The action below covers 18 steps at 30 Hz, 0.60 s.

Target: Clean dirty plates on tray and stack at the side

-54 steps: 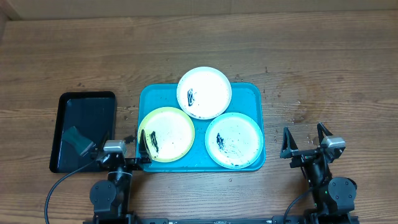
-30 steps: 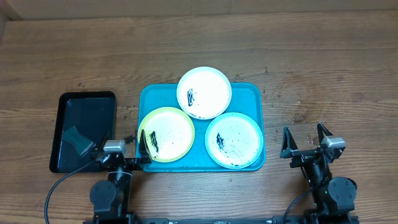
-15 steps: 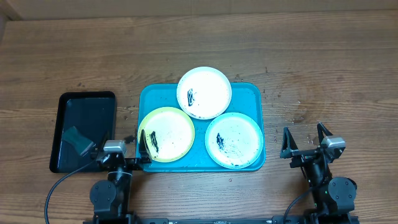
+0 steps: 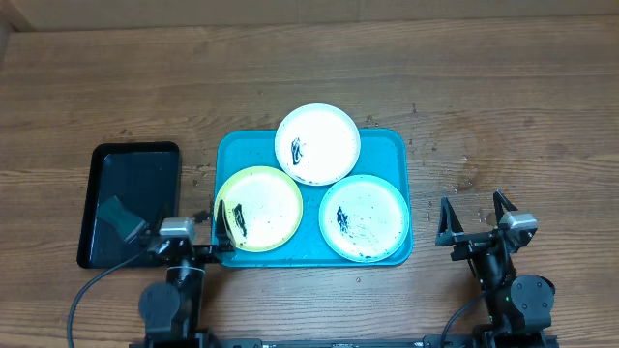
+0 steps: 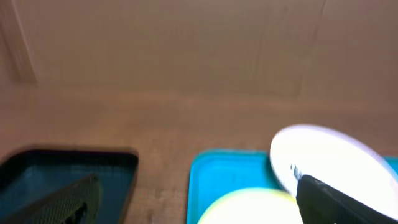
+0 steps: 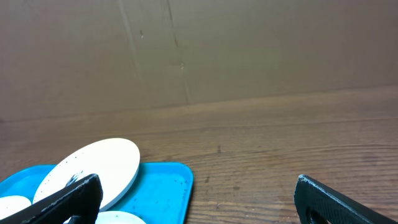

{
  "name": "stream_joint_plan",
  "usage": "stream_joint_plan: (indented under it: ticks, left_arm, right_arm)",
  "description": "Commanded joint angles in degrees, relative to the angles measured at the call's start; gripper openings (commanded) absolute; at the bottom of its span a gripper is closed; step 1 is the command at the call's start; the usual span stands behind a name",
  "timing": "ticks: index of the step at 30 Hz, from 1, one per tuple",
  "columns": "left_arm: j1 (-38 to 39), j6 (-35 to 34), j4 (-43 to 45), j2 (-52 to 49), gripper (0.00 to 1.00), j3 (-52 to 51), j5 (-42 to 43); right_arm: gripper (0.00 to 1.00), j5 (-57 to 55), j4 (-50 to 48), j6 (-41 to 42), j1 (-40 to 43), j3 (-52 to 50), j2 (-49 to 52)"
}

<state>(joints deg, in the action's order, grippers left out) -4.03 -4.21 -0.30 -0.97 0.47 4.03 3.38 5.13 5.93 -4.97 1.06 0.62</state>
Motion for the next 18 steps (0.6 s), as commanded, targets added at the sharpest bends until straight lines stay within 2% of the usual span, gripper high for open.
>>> stream_joint_plan:
  ticks: [1,4,7,9,11,14,18]
  left_arm:
    - [0.3,-5.7,7.0,0.7,1.00,-0.2,8.3]
    - [0.3,-4.8,18.3,0.7,1.00,-0.2,12.1]
    - [0.3,-0.4,28.2,0.7,1.00,0.1,12.1]
    - [0.3,2.1,29.6,0.7,1.00,1.6,11.9]
    - [0.3,7.2,25.5,0.2,1.00,4.9,9.7]
    - [0.3,13.5,13.5,-2.6,1.00,12.9,0.9]
    - [0.3,14.4,-4.5,-12.2,1.00,26.7,-7.1]
  right_arm:
    - [1.00,-0.8,-0.5,-0.2,-0.3,-0.6,-0.5]
    - [1.00,-0.8,-0.5,-0.2,-0.3,-0.6,-0.5]
    - [1.00,-0.8,-0.5,-0.2,-0.3,-0.6,-0.5]
    - [1.00,-0.8,-0.5,-0.2,-0.3,-0.6,-0.5]
    - [1.00,-0.8,-0.5,-0.2,-0.3,-0.6,-0.5]
    - [1.00,-0.8,-0.5,-0.2,-0.3,-0.6,-0.5]
    - [1.00,-0.8,-0.5,-0.2,-0.3,-0.6,-0.5]
